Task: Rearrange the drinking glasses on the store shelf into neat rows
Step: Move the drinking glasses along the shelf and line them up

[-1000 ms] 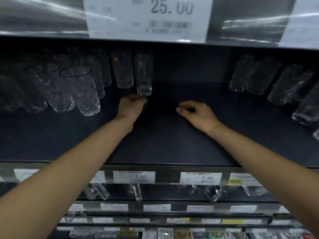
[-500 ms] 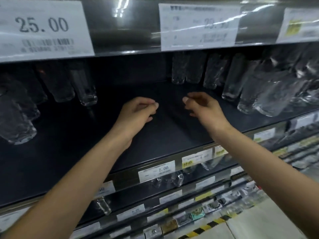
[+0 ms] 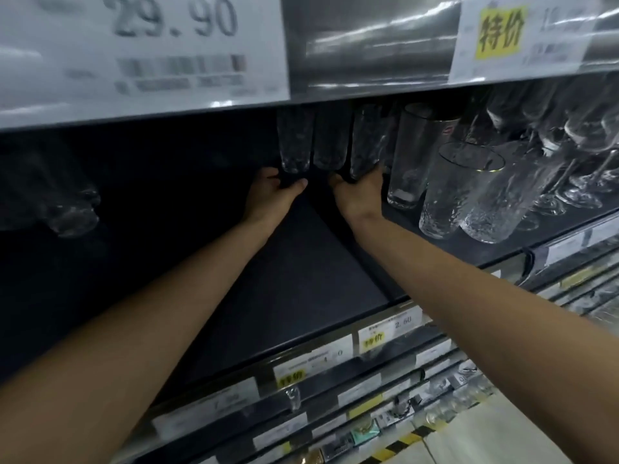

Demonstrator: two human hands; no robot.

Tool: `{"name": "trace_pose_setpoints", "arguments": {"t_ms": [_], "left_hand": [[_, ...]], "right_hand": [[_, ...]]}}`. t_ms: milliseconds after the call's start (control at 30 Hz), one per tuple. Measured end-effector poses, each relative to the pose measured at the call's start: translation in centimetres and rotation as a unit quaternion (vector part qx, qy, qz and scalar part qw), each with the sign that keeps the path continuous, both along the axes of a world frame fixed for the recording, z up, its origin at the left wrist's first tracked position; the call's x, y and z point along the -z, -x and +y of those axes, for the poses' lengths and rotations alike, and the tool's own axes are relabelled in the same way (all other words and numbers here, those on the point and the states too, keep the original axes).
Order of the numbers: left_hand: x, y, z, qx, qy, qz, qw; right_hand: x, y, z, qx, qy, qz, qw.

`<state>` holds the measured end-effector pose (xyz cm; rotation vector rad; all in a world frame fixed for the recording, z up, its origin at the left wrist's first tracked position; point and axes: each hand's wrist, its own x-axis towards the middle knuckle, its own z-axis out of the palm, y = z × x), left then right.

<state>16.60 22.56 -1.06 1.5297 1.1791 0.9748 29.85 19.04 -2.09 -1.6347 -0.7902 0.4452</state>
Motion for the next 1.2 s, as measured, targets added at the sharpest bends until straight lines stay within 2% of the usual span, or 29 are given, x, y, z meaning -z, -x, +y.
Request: {"name": "trace_pose_setpoints", "arguments": {"t_ms": [300, 667, 1000, 1200], "left_hand": [[1.7, -4.4, 7.6, -0.039, -0.061, -0.029, 0.997], [1.9, -6.2, 11.8, -0.064, -0.101, 0.015, 0.993], [2.0, -5.1, 10.7, -0.04, -0.107, 0.064, 0.991], [2.4, -1.8, 7.8, -0.022, -0.101, 0.054, 0.993]], "right_hand": [[0.4, -3.3, 5.5, 0.097, 0.037, 0.013, 0.995], [0.0, -3.9, 7.7, 0.166, 0.046, -0.002, 0.985], [0.1, -2.4, 5.7, 0.169, 0.082, -0.048, 0.981], [0.2, 0.2, 2.9, 0.121, 0.04, -0.031, 0.991]]}}
